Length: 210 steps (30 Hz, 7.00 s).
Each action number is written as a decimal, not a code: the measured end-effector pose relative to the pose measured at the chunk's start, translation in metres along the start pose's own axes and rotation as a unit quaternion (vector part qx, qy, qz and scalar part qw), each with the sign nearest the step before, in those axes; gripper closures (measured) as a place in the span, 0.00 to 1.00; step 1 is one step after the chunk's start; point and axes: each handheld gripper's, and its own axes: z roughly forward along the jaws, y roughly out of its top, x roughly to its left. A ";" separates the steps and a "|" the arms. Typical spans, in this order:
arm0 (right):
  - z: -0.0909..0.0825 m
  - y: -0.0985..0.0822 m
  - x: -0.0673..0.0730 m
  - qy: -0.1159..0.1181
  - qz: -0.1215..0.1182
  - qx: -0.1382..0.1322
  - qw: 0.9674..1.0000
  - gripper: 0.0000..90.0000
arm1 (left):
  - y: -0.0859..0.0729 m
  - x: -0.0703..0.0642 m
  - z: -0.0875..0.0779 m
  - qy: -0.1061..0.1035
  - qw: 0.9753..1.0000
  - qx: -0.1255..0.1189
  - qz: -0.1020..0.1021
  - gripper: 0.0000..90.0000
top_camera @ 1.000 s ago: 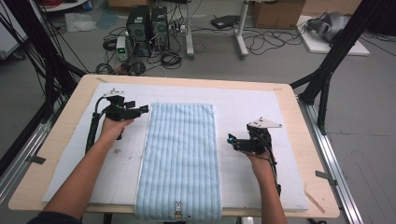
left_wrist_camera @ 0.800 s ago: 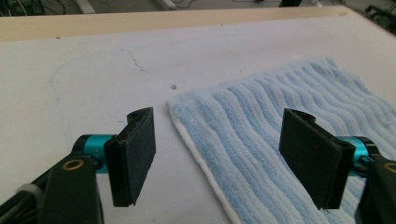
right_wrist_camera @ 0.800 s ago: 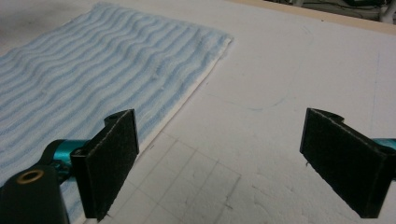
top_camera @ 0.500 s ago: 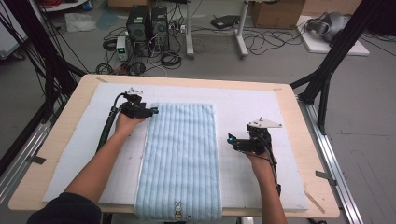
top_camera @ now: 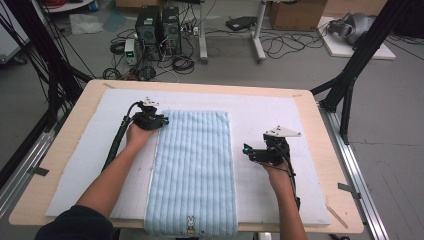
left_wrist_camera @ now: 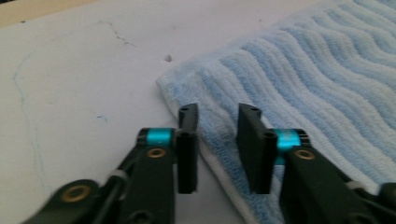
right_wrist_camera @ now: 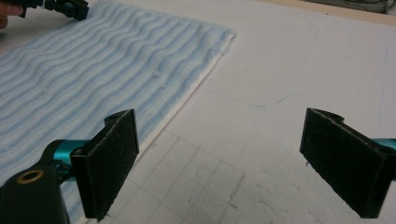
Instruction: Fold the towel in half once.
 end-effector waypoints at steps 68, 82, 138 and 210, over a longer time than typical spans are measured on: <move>0.096 0.070 0.000 0.043 0.019 0.005 0.999 0.97 | 0.009 0.006 -0.043 -0.108 0.985 -0.100 -0.092 0.96; 0.044 0.043 0.019 0.071 0.007 -0.019 0.997 0.97 | -0.025 -0.018 -0.096 -0.152 0.981 -0.110 -0.052 0.96; 0.006 -0.006 0.054 0.141 -0.005 0.014 0.990 0.92 | -0.083 -0.044 -0.134 -0.201 0.974 -0.089 -0.054 0.98; 0.065 0.010 0.039 0.018 -0.001 0.082 0.996 0.93 | -0.028 -0.022 -0.051 -0.062 0.996 -0.015 -0.065 0.97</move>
